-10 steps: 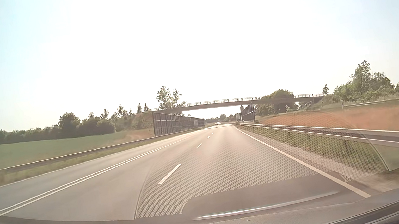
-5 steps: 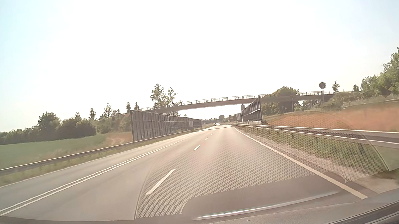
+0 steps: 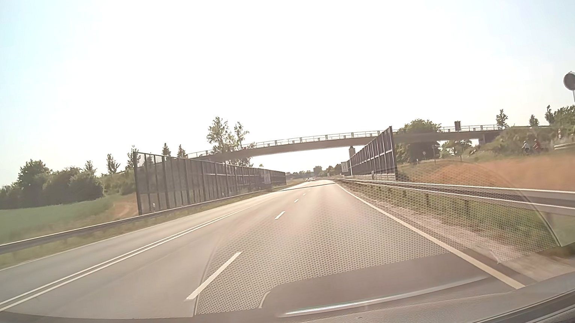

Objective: Follow the waypoints while adhering to traffic rules and regulations

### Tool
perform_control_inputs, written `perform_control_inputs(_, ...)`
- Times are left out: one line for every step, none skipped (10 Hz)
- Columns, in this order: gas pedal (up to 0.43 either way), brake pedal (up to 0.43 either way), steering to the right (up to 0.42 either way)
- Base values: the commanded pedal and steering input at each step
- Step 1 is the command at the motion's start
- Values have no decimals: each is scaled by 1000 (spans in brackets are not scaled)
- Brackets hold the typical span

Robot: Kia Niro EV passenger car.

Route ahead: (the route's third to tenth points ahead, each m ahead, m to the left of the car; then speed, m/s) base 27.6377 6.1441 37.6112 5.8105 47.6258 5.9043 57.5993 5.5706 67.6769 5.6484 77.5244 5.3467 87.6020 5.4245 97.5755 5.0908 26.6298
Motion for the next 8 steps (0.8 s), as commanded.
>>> perform_control_inputs(461,6,6)
perform_control_inputs(461,6,6)
perform_control_inputs(461,6,6)
perform_control_inputs(461,6,6)
perform_control_inputs(461,6,5)
perform_control_inputs(461,6,5)
perform_control_inputs(461,6,5)
perform_control_inputs(461,6,5)
